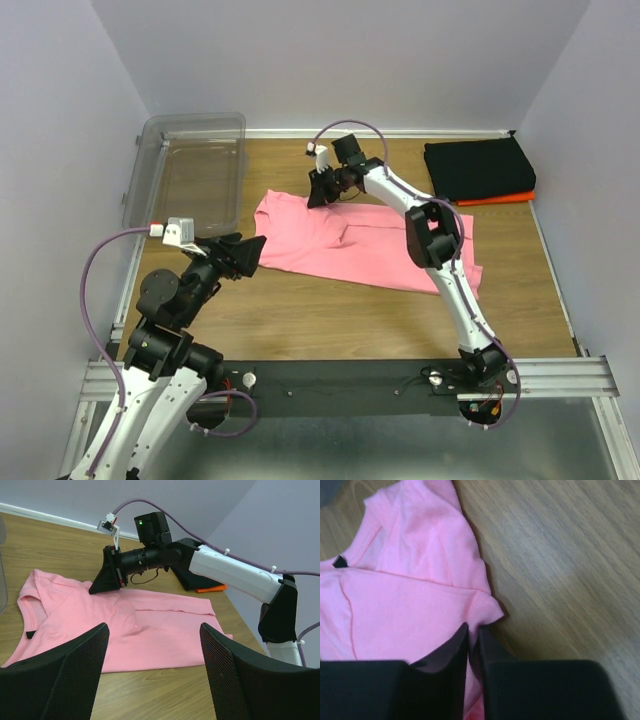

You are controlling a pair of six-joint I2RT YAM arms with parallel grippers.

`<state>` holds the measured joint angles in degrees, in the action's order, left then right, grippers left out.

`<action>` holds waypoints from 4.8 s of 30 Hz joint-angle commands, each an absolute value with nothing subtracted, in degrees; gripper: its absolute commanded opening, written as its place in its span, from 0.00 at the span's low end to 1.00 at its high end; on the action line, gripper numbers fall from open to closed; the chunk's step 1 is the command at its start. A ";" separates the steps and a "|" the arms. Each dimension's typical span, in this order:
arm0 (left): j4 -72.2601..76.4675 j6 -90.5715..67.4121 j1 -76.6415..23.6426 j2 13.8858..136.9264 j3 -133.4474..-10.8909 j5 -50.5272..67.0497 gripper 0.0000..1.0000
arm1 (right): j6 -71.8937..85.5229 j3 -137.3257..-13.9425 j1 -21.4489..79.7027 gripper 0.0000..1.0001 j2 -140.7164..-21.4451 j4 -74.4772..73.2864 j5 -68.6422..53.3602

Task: Fold and stack the t-shirts
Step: Fold the tshirt

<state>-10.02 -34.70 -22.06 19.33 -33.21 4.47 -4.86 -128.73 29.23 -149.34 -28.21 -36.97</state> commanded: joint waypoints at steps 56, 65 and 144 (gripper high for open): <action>-5.62 -65.49 -32.08 122.61 -76.03 -4.92 0.17 | -18.63 -64.86 11.16 0.98 -77.08 -23.73 -33.13; -3.17 -57.58 -27.61 117.35 -69.18 -3.16 0.00 | -17.67 -64.86 10.37 0.98 -75.15 -23.64 -34.72; -7.83 -27.07 -14.24 29.10 -35.42 10.81 0.98 | -1.09 -94.02 20.83 0.89 -120.65 -22.35 -36.39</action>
<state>-9.91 -25.67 -14.57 30.02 -37.12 8.86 -11.46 -89.14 21.26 -111.35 -24.03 -29.26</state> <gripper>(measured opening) 0.985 0.877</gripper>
